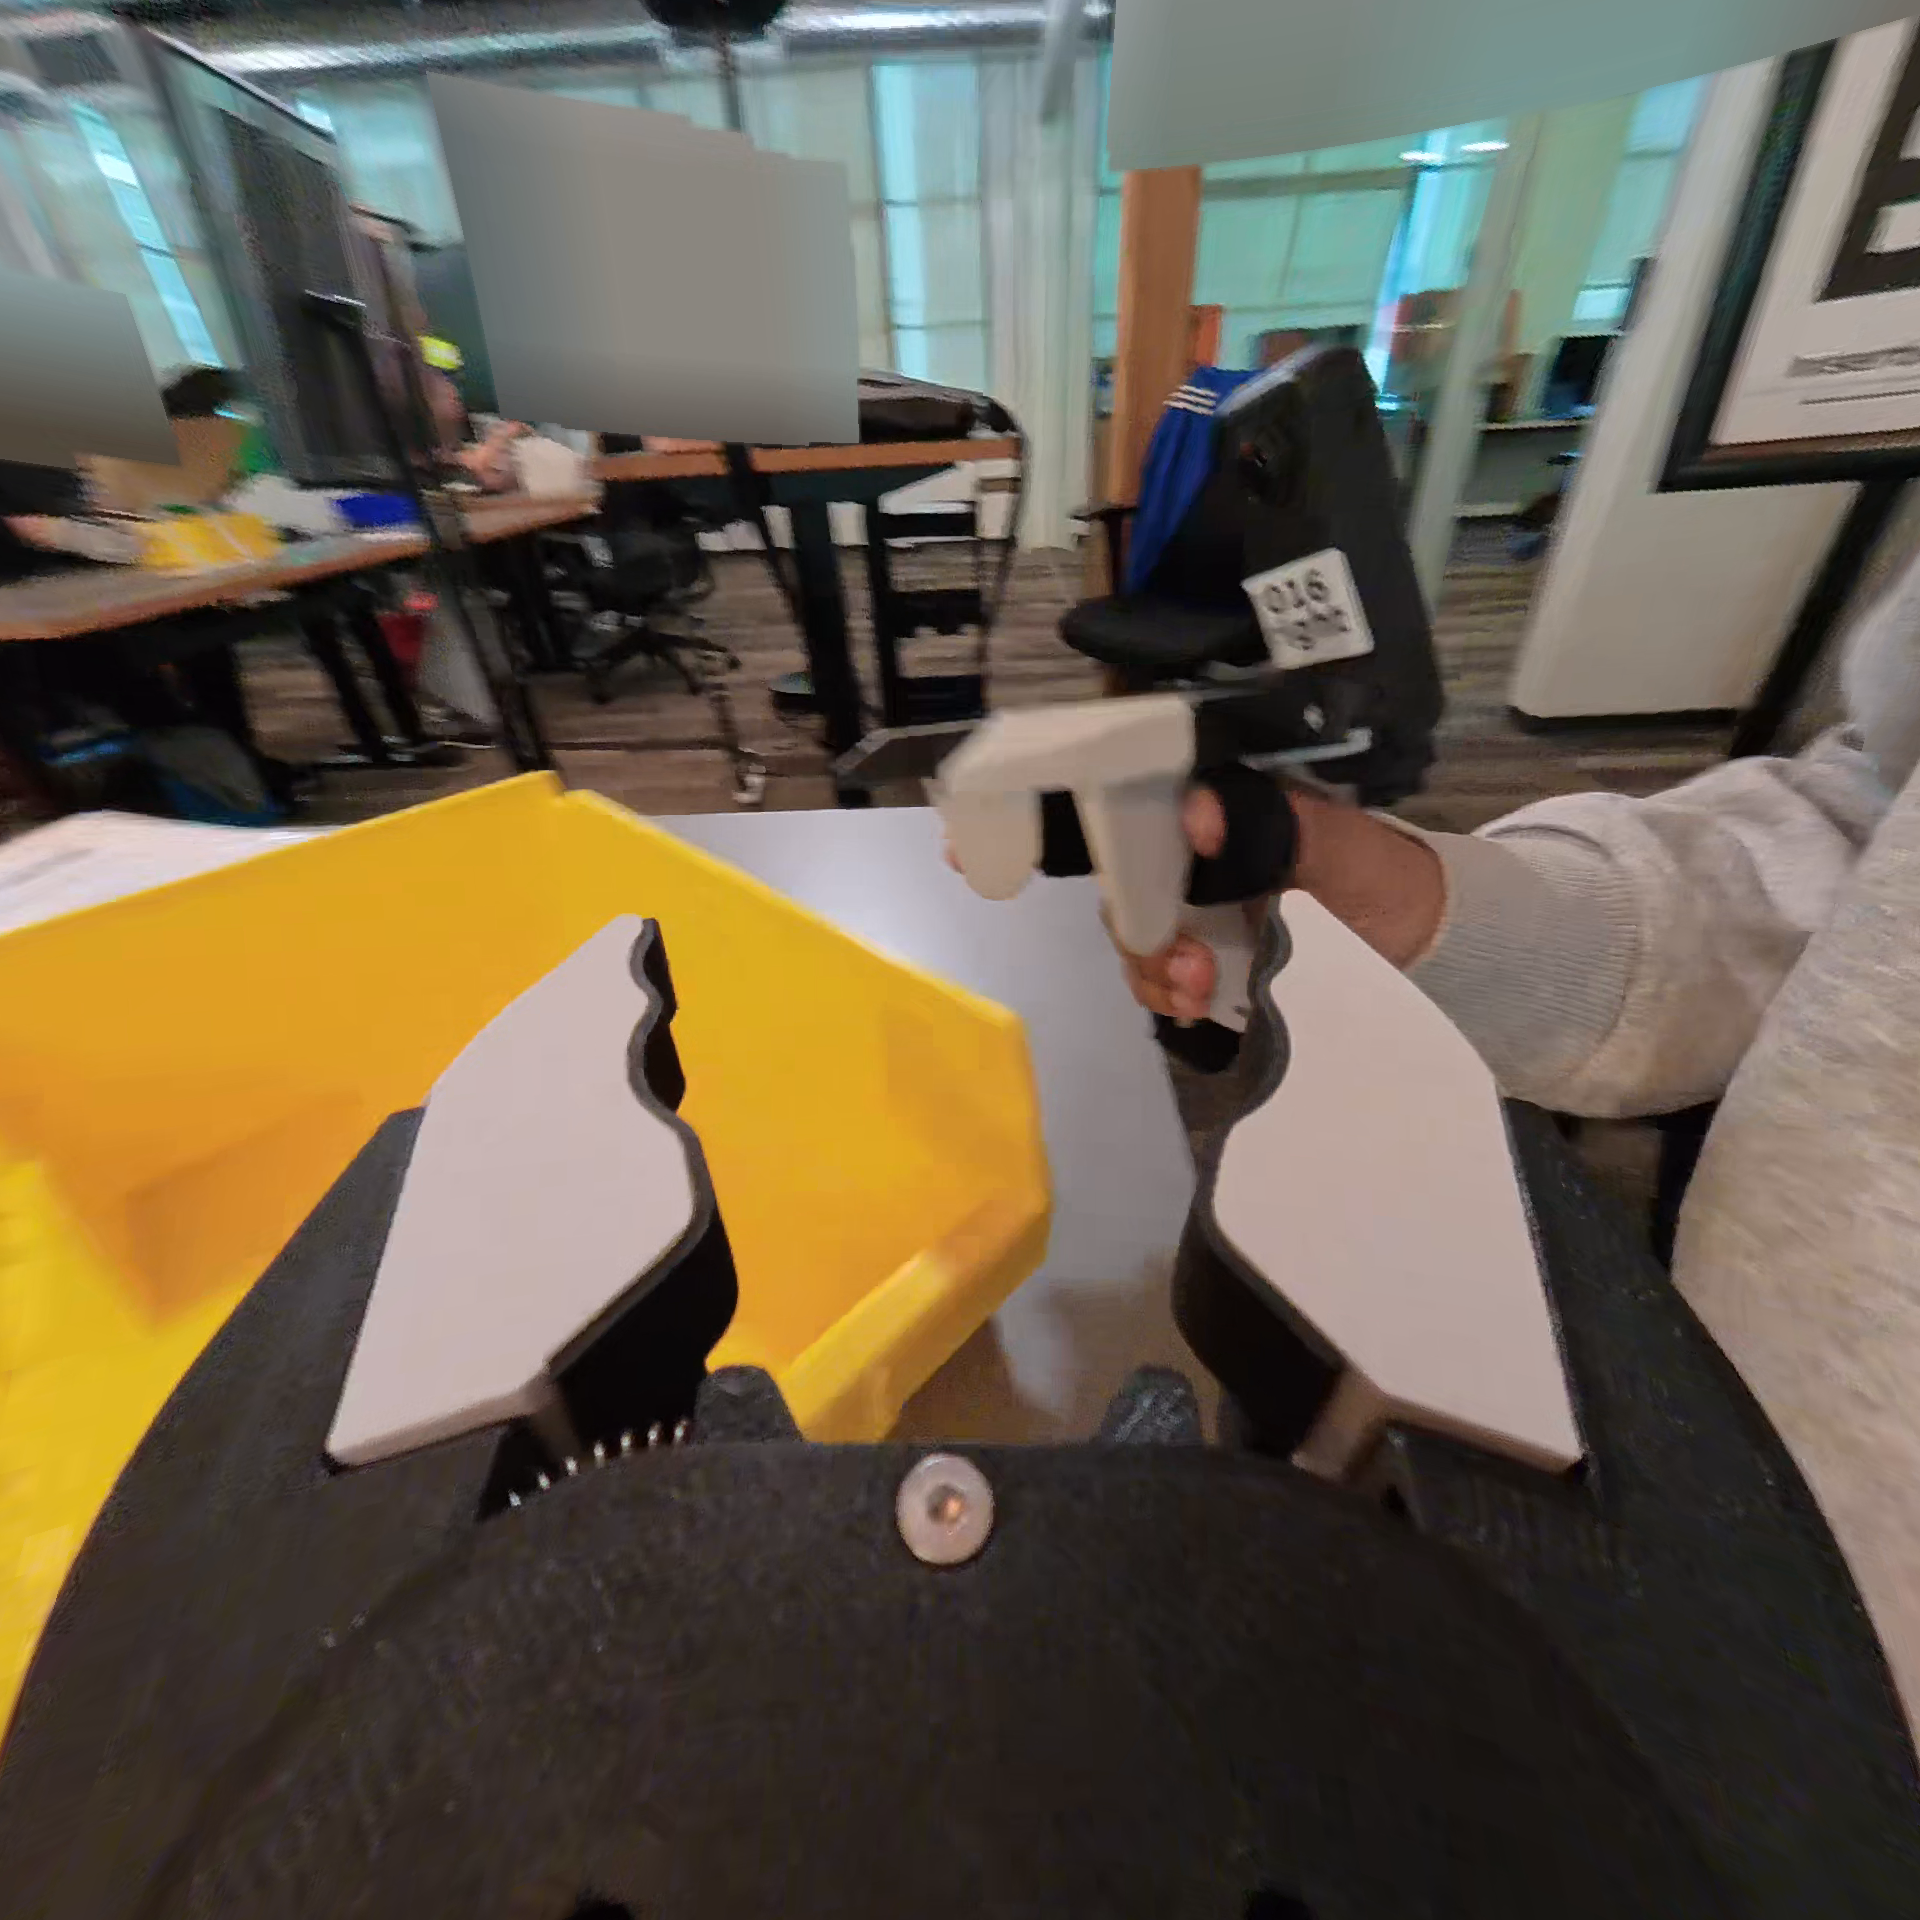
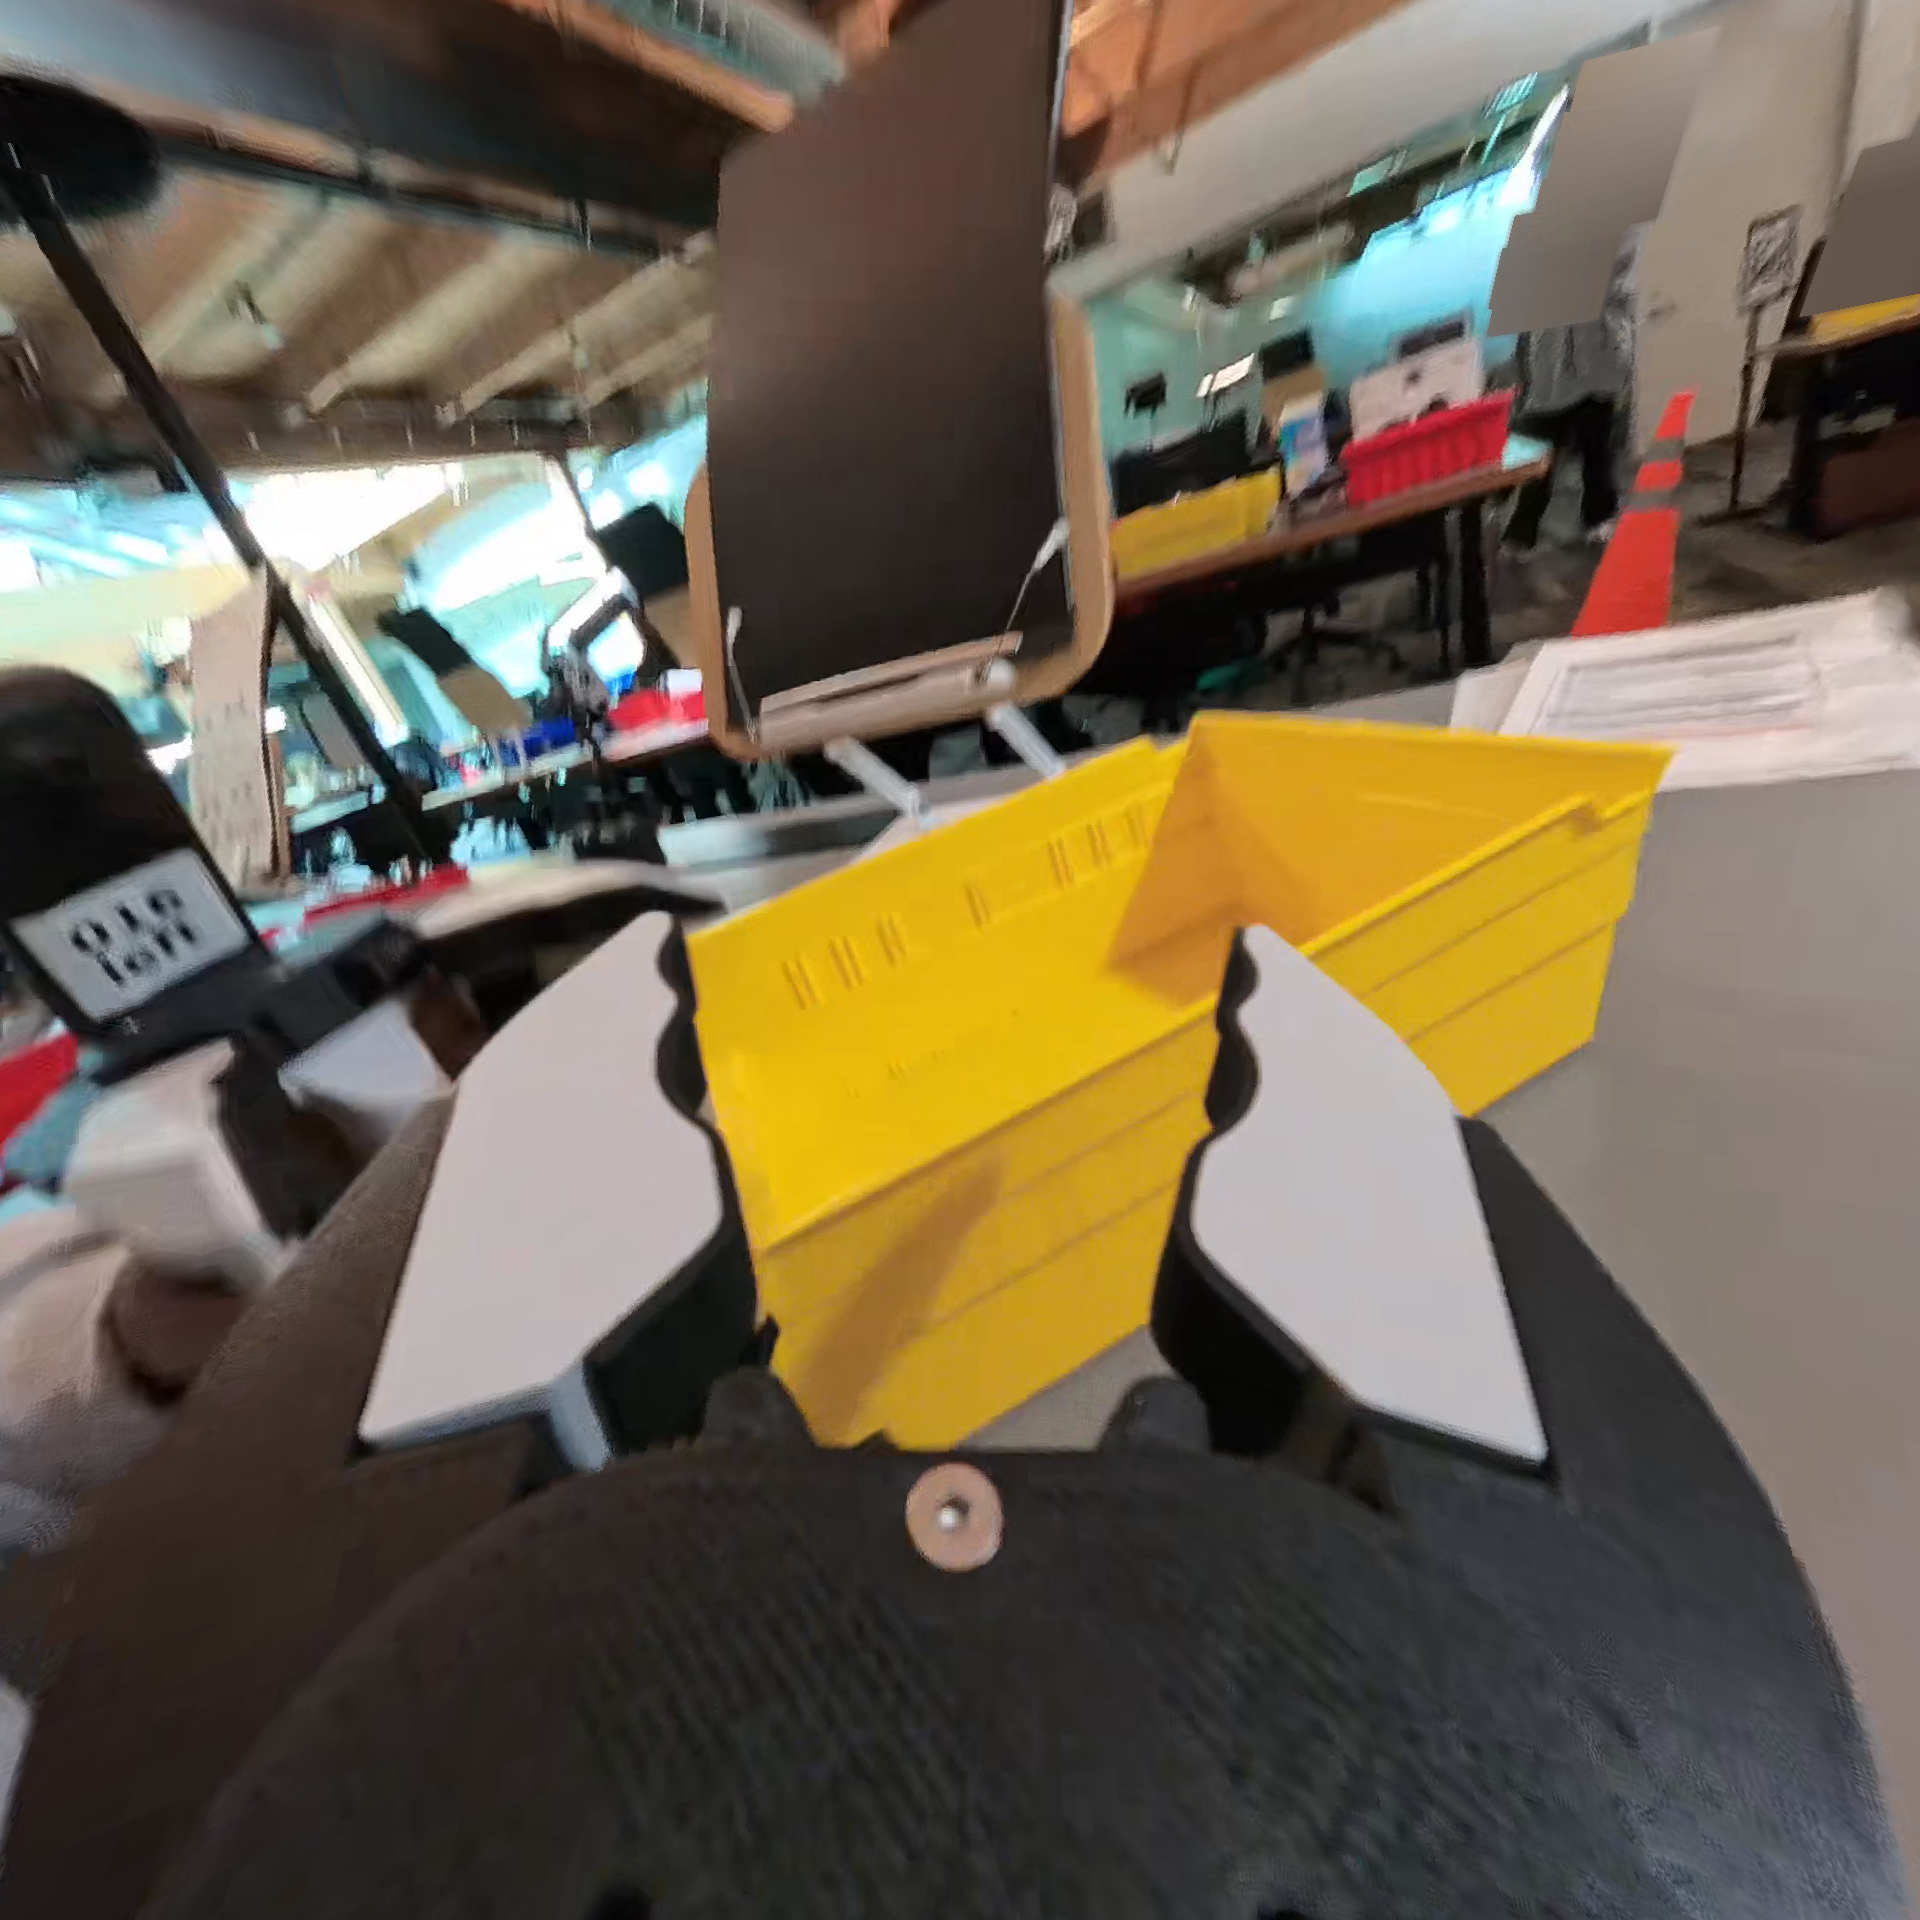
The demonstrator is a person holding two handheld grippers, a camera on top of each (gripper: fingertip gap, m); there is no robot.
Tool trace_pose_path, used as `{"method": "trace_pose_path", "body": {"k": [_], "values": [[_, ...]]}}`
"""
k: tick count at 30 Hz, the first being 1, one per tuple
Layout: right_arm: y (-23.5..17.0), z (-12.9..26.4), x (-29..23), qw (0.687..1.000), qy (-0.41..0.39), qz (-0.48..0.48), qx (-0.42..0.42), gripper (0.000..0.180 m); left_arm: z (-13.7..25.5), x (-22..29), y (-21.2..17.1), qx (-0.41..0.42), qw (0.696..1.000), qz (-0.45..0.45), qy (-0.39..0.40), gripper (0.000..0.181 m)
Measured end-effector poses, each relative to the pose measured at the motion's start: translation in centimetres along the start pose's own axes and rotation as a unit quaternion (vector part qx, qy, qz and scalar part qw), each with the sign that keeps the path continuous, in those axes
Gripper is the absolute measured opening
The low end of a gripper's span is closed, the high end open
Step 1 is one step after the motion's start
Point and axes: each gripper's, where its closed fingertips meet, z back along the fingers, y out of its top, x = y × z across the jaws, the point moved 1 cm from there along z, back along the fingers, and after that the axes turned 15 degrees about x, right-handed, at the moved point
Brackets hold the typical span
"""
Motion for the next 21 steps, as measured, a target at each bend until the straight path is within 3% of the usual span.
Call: {"method": "trace_pose_path", "body": {"k": [5, 7, 9, 12, 15, 20, 21], "values": [[-7.6, -0.8, -3.5, 0.988, -0.013, 0.051, -0.147, 0.139, 9.6, -5.7, 1.5, 0.023, 0.985, -0.039, 0.166, 0.132], [-9.7, -0.9, -3.0, 0.973, -0.043, 0.119, -0.196, 0.141, 13.1, -7.2, 1.5, 0.041, 0.973, -0.038, 0.222, 0.146], [-10.2, -1.0, -1.5, 0.965, -0.068, 0.134, -0.214, 0.127, 15.0, -8.0, 1.7, 0.062, 0.968, -0.003, 0.244, 0.146], [-9.1, -1.2, 1.5, 0.971, -0.084, 0.104, -0.196, 0.088, 15.4, -9.3, 1.8, 0.082, 0.962, 0.076, 0.249, 0.147], [-7.5, -1.3, 6.1, 0.971, -0.129, 0.079, -0.187, 0.047, 15.7, -9.4, 0.7, 0.066, 0.96, 0.09, 0.257, 0.147], [-3.7, -0.3, 14.4, 0.964, -0.188, 0.084, -0.168, 0.005, 14.4, -7.6, 0.2, 0.064, 0.964, 0.138, 0.22, 0.147], [-3.1, -0.1, 15.8, 0.964, -0.195, 0.086, -0.161, 0.005, 14.3, -7.4, 0.0, 0.057, 0.965, 0.136, 0.215, 0.147]]}}
